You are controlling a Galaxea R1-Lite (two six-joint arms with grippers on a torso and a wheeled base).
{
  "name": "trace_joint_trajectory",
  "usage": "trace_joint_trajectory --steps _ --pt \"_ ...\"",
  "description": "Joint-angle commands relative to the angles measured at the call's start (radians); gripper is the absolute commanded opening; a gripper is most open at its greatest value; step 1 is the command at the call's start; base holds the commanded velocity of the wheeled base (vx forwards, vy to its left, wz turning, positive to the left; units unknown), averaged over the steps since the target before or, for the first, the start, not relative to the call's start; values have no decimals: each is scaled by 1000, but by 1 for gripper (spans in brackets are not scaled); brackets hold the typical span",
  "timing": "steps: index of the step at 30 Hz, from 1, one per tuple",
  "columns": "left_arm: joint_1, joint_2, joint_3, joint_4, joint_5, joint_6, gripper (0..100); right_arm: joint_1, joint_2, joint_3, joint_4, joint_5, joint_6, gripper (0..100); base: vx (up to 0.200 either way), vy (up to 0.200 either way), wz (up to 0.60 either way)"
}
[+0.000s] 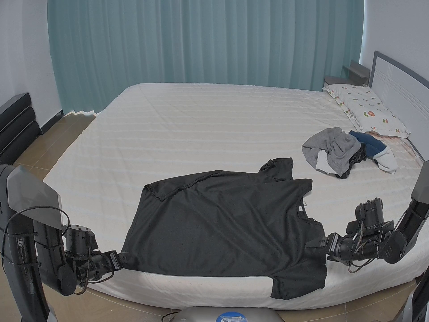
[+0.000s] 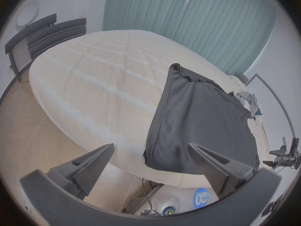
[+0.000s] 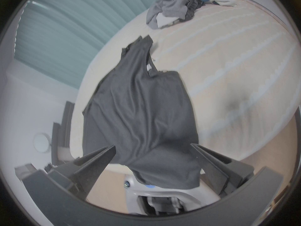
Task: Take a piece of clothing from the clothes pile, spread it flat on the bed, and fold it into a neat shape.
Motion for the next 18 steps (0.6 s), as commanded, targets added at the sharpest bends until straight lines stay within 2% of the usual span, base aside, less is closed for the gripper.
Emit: trace_joint_trajectory --steps 1,5,10,18 --pt "11 -29 -7 -10 -29 -9 100 -14 37 6 -78 21 103 100 0 0 0" --pt "22 -27 -17 -10 -42 -29 100 -14 48 8 -112 39 163 100 0 200 0" --pt "37 -27 -30 -10 -43 -42 100 -14 50 6 -122 39 170 100 0 200 0" --pt "45 -21 -49 -10 -43 -54 100 -11 57 2 -124 39 170 100 0 0 0"
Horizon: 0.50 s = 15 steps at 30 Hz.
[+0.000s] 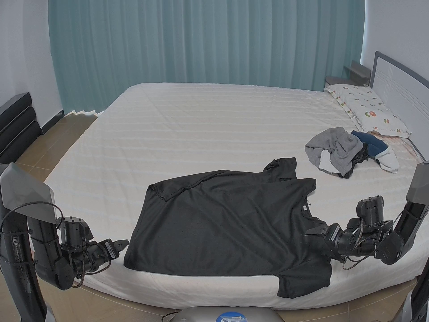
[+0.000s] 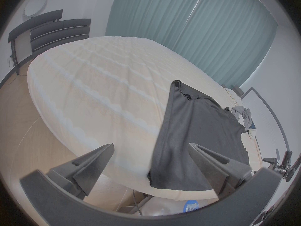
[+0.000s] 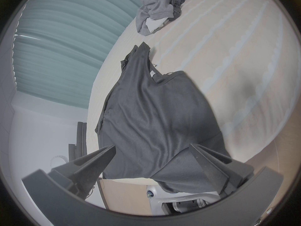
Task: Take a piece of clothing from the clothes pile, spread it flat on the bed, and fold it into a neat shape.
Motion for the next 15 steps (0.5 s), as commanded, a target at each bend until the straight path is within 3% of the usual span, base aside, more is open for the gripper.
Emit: trace_joint_trajectory --steps 1,4,7,13,15 --pt "-3 2 -3 0 1 -5 100 0 6 -4 -1 0 0 100 0 0 0" --pt "-8 -2 -6 0 13 -14 100 0 6 -7 -3 -1 0 100 0 0 0" --pt "-8 -21 -29 -2 17 -85 100 0 8 -5 -17 -1 0 100 0 0 0" --pt "-40 -35 -58 -5 17 -122 100 8 14 -7 -21 -1 0 100 200 0 0" --pt "-54 -39 -86 -5 18 -134 100 9 14 -5 -21 -1 5 100 0 0 0"
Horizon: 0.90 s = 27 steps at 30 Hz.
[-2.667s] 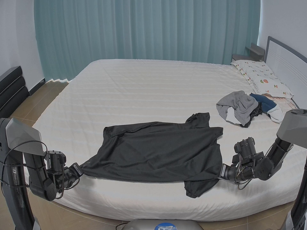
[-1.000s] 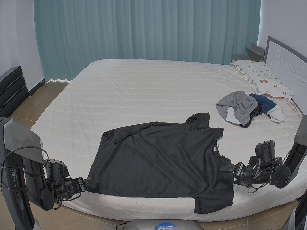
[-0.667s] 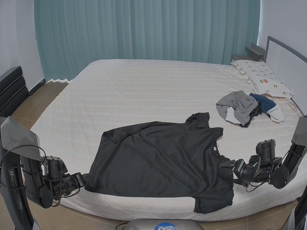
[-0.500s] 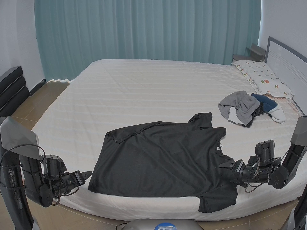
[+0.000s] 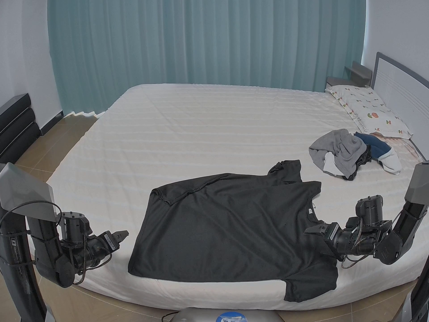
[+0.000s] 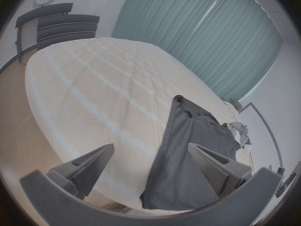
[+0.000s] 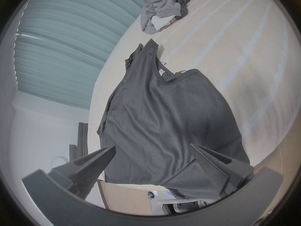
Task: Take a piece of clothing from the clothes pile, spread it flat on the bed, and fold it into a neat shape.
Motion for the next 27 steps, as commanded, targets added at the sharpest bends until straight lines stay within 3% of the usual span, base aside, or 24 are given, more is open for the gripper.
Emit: trace_joint_trajectory --steps 1,6,12,18,21,27 --pt "-31 -15 -58 0 5 -20 100 6 5 -1 -1 0 13 100 0 0 0" --pt "-62 -5 -158 7 17 -63 100 12 11 -4 -25 0 61 100 0 0 0" --pt "-106 24 -285 30 55 -66 100 43 106 19 -157 -9 67 100 0 0 0" --pt "-195 47 -485 277 58 -84 100 40 148 58 -280 -7 81 100 0 0 0" --pt "-228 73 -618 418 60 -126 100 41 152 56 -298 -7 156 100 0 0 0" --pt "-261 131 -764 573 61 -169 100 43 172 76 -370 -7 182 100 0 0 0"
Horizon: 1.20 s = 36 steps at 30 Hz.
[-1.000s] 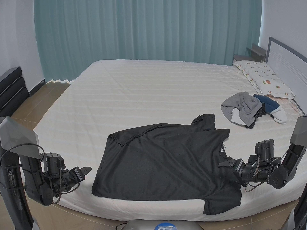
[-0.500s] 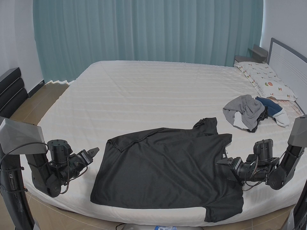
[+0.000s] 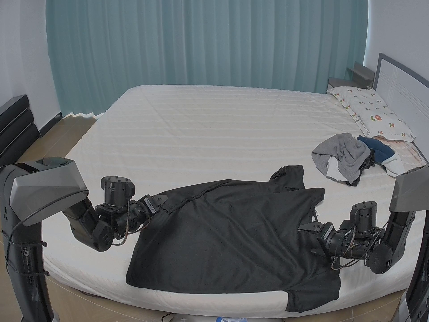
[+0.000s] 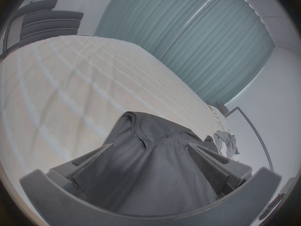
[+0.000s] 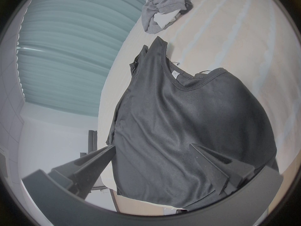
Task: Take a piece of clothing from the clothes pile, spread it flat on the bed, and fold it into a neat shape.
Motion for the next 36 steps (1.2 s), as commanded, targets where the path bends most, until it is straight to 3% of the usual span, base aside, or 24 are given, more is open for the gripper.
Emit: trace_joint_trajectory --steps 1,7,10,23,31,35,36 --pt "-55 88 -152 91 4 -32 100 5 45 25 -65 0 24 100 0 0 0" --pt "-69 131 -215 151 35 -32 100 13 57 38 -95 -2 24 100 0 0 0" --pt "-80 176 -279 181 87 -31 100 15 57 38 -99 -2 24 100 0 0 0" --pt "-81 214 -341 220 127 -26 100 15 59 38 -99 -3 24 100 0 0 0" --pt "-78 285 -457 263 132 -28 100 16 59 38 -99 -3 24 100 0 0 0" --pt "-72 305 -500 273 171 -34 100 16 59 38 -99 -3 24 100 0 0 0" --pt "-69 309 -511 270 181 -34 0 16 59 38 -99 -3 24 100 0 0 0"
